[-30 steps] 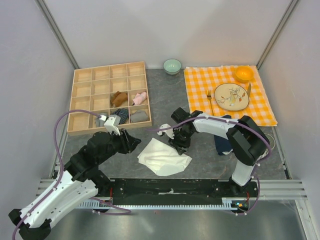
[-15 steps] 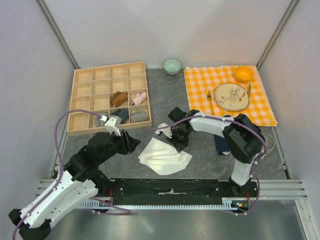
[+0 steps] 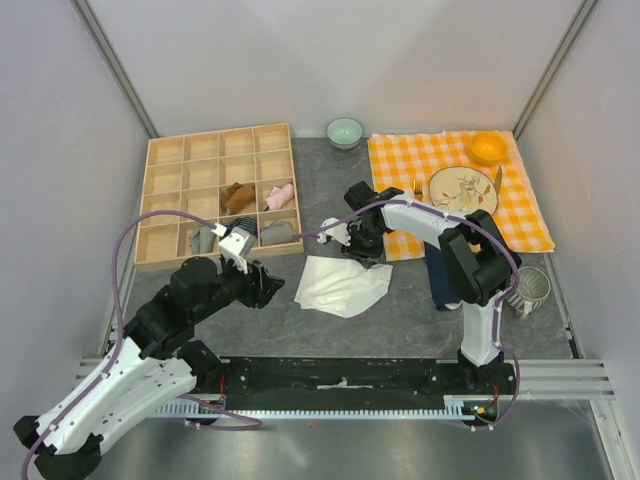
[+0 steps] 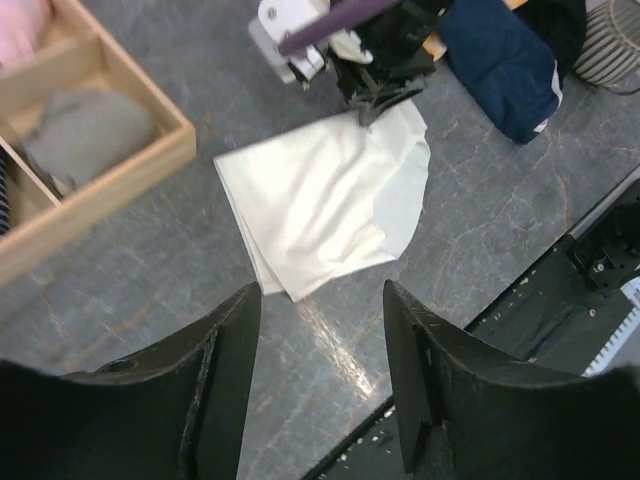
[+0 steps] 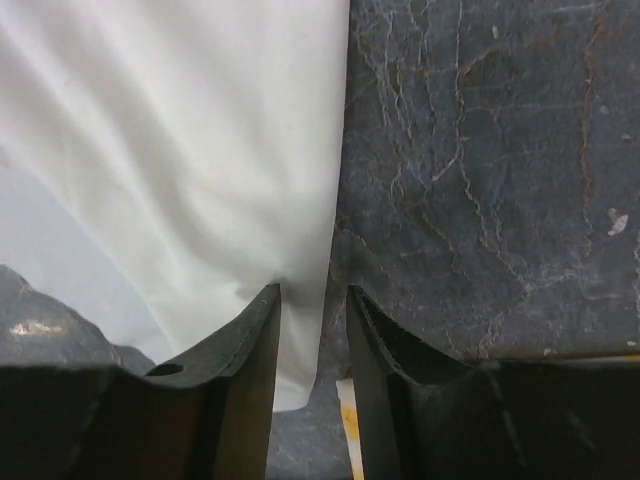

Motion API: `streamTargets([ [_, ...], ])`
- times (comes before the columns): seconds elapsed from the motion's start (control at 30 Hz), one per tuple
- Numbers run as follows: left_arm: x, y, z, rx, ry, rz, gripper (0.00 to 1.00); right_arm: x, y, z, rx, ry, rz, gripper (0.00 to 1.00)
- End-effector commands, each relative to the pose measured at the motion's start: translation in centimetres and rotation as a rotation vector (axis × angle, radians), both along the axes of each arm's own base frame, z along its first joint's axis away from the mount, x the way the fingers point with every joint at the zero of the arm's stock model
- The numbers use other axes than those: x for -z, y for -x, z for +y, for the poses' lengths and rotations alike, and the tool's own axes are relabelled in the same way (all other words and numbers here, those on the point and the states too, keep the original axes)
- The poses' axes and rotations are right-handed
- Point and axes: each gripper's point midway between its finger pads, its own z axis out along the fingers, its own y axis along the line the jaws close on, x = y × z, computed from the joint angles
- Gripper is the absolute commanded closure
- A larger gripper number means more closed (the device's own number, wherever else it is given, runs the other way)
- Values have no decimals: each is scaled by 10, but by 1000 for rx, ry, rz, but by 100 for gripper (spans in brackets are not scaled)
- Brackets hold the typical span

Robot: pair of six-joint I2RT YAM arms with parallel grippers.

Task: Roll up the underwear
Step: Move the underwear to the center of the board, then fold the underwear at the center of the board.

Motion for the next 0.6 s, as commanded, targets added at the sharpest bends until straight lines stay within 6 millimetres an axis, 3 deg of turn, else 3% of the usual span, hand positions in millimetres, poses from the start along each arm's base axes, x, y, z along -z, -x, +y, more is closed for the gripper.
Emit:
streamTargets([
  [0.0,-45,-8,5,69,-66,-231,40,-62,1,10,-85,-117,-101,58],
  [0.07,-48,-12,8,63,-94,-264,40,-72,22,17,-139,-179,-83,56],
  [0.1,-47,-13,9,61,-98,-266,40,-88,36,27,-184,-259,-89,56],
  [0.13,-47,-17,14,25,-106,-272,40,-80,59,35,-249,-277,-73,55],
  [0.2,-49,-20,22,-26,-112,-280,40,-86,84,49,-313,-318,-116,49],
  [0.23,-47,-21,25,-49,-108,-279,40,-73,108,65,-362,-329,-128,48],
  [0.33,-52,-23,43,-143,-100,-305,40,-64,124,88,-399,-308,-209,47],
  [0.47,-63,-25,68,-269,-83,-352,40,-45,122,97,-341,-245,-198,51],
  [0.57,-68,-23,73,-284,-58,-373,40,-30,130,102,-332,-210,-185,51],
])
